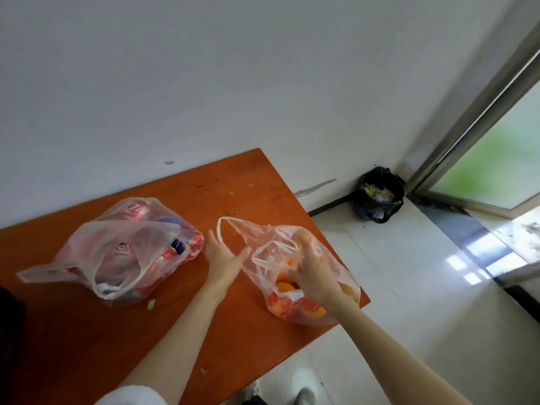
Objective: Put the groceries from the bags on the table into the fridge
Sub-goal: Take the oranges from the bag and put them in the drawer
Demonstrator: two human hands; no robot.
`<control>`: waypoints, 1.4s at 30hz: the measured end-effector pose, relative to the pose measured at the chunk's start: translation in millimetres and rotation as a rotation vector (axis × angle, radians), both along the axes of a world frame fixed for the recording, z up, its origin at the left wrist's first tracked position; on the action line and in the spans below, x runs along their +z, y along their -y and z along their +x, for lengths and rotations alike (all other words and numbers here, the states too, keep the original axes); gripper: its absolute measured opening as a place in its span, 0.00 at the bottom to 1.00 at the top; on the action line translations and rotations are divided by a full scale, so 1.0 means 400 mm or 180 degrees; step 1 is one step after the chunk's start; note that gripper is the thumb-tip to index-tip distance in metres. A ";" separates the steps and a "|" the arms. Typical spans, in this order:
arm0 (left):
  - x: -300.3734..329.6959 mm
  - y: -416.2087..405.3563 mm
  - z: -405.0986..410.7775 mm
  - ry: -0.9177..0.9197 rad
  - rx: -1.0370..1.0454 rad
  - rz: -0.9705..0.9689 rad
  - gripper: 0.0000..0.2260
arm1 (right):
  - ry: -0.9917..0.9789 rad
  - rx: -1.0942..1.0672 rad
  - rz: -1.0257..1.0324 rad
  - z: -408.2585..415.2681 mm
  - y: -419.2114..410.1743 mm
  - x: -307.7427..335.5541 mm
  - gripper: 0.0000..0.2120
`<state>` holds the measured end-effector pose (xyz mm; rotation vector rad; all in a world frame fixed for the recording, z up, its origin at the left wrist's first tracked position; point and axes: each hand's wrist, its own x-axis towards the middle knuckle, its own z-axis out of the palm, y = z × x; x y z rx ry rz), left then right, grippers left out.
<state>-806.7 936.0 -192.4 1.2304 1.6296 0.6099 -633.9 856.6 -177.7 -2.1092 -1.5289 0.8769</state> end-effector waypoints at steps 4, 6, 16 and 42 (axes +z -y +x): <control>-0.030 -0.054 0.045 0.1208 0.0241 -0.0923 0.52 | 0.0368 -0.0507 0.0190 0.053 0.025 0.033 0.09; -0.032 -0.061 0.078 0.1154 0.0015 -0.0845 0.53 | 0.0586 -0.0750 0.0174 0.088 0.029 0.041 0.09; 0.052 -0.042 0.150 -0.1534 -0.2356 0.0141 0.10 | 0.0443 -0.1430 -0.1187 0.220 0.064 0.036 0.12; -0.016 -0.032 0.004 0.3758 0.0908 -0.1866 0.09 | -0.3053 -0.0980 -0.1751 0.324 0.035 -0.021 0.12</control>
